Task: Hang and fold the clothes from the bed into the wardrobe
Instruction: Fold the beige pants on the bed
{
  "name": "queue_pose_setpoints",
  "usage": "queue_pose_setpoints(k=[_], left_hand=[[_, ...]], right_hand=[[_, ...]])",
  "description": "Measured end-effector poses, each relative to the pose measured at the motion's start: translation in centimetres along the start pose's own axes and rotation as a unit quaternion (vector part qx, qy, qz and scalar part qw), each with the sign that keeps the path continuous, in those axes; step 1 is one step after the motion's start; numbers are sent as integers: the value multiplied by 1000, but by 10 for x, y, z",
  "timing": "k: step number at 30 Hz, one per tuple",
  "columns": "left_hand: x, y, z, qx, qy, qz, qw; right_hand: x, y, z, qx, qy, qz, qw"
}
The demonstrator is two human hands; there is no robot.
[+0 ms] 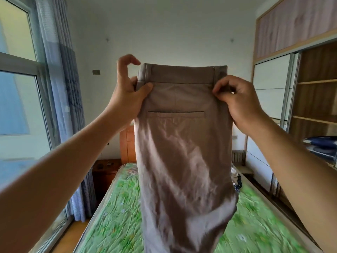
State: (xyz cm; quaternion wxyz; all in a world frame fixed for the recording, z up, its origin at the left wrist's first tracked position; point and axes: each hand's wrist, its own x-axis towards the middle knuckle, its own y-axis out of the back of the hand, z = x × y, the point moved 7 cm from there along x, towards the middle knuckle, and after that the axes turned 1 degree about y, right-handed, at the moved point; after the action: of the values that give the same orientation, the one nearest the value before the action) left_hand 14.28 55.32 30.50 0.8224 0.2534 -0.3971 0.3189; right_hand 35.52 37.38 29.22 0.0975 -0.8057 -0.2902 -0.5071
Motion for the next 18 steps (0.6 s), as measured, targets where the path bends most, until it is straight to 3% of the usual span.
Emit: queue_pose_setpoints(k=[5, 9, 18], left_hand=[[16, -18, 20, 67, -14, 11, 998], [29, -36, -5, 59, 40, 24, 997], [57, -80, -160, 111, 149, 39, 982]], right_hand=[[11, 24, -10, 6, -26, 8, 1000], [22, 34, 16, 0, -48, 7, 999], [35, 21, 184, -7, -129, -74, 989]])
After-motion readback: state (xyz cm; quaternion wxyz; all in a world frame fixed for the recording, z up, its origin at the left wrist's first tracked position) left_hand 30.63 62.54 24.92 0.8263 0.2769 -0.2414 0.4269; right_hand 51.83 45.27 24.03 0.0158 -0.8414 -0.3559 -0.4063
